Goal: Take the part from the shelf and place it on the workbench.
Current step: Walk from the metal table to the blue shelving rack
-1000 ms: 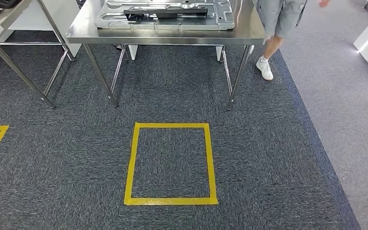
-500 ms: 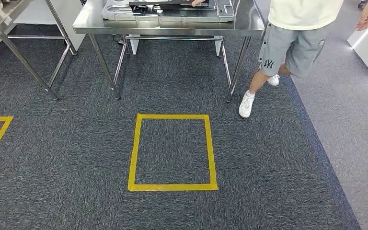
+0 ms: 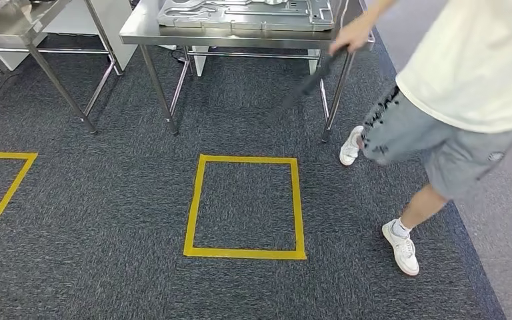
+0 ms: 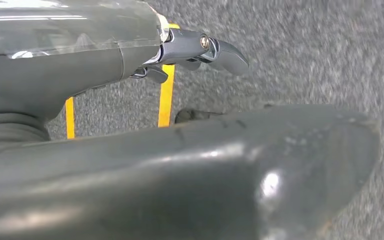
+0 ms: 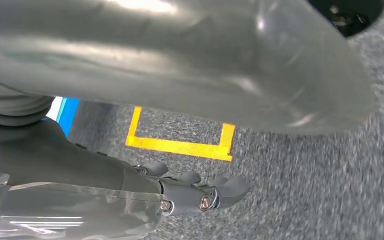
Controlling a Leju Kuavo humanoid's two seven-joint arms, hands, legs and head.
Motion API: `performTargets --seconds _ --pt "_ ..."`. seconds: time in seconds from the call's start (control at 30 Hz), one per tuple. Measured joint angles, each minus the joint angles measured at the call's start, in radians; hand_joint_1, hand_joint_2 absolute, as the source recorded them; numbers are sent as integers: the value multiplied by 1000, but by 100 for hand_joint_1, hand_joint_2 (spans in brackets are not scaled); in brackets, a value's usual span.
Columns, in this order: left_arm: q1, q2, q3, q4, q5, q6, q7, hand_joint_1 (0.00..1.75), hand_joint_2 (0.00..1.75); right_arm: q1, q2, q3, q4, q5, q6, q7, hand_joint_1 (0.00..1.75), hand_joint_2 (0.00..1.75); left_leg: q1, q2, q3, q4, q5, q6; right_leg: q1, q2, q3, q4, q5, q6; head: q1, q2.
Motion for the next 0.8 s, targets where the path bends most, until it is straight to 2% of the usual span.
performTargets --seconds 0.03,0.1,0.13,0.17,0.2,0.27,0.3,0.33,0.37,0.4,0.43,0.47,0.53,0.57,0.63,0.67,0.73,0.8 --pt "-1 0 0 0 2 0 -1 0 0 0 0 6 0 4 -4 0 0 0 -3 9 13 -27 -2 7 2 -8 -1 5 -1 6 0 0" --pt "-2 0 0 0 5 1 -3 0 0 -4 -1 17 0 11 -10 0 0 0 -5 -2 5 -33 -2 22 4 -24 -2 9 -2 17 0 0" --pt "-1 0 0 0 6 2 -4 0 0 -6 -1 22 0 12 -12 0 0 0 -3 -11 4 -39 -1 28 3 -23 -3 15 -7 23 0 0" --pt "0 0 0 0 8 2 -5 0 0 -7 -2 26 0 14 -12 0 0 0 -1 -20 3 -41 3 34 1 -10 -11 32 -20 29 0 0" --pt "0 0 0 0 10 3 -5 0 0 -8 -2 28 0 15 -12 0 0 0 0 -27 1 -44 8 41 0 10 -27 67 -45 34 0 0" --pt "-2 0 0 0 13 2 -7 0 0 -5 -4 35 0 25 -13 3 0 0 -3 -45 -9 -44 17 49 -5 52 -91 197 -115 40 0 0" --pt "-2 0 1 0 14 0 -8 0 0 -3 -4 41 0 37 -15 7 0 0 -5 -55 -14 -43 20 50 -6 60 -124 262 -140 41 0 0" --pt "-2 0 1 0 14 -1 -9 0 0 -2 -5 50 0 54 -18 14 0 0 -6 -67 -18 -42 22 51 -6 63 -145 301 -147 40 0 0" --pt "-1 1 1 0 12 -3 -9 0 0 0 -7 61 0 75 -22 22 0 0 -8 -78 -21 -41 24 50 -6 65 -146 300 -131 38 0 0" --pt "-1 1 1 0 10 -5 -10 0 0 1 -8 73 0 96 -26 31 0 0 -9 -90 -22 -40 26 49 -6 70 -130 264 -101 34 0 0" --pt "-1 1 1 0 8 -8 -10 0 0 3 -11 88 0 115 -29 39 0 0 -9 -101 -22 -38 27 48 -6 84 -99 199 -60 29 0 0" --pt "-2 1 1 0 6 -9 -11 0 0 5 -14 103 0 129 -30 46 0 0 -11 -113 -24 -35 28 46 -5 110 -68 130 -28 23 0 0" --pt "-4 1 1 0 3 -11 -11 0 0 8 -19 134 1 144 -31 65 0 0 -12 -134 -33 -30 32 37 -5 147 -32 40 4 15 0 0" --pt "-4 1 1 0 2 -10 -11 0 0 9 -21 149 1 147 -31 74 0 0 -11 -144 -38 -29 35 32 -3 152 -29 28 3 12 0 0" --pt "-1 5 1 0 -1 -7 -7 0 0 9 -22 175 1 150 -30 87 0 0 -8 -158 -47 -27 39 20 -5 129 -30 20 10 5 0 0" --pt "1 7 1 0 -3 -6 -5 0 0 9 -23 187 2 150 -30 91 0 0 -9 -149 -54 -17 32 16 -7 118 -29 14 14 0 0 0" --pt "0 12 0 0 -9 -2 3 0 0 11 -22 206 4 151 -29 97 0 0 -9 -105 -92 65 -22 9 -10 88 -30 5 21 -10 0 0" --pt "-2 12 -1 0 -16 2 12 0 0 14 -22 218 6 145 -29 99 0 0 -4 -73 -153 203 -91 -1 -7 58 -33 5 22 -14 0 0"
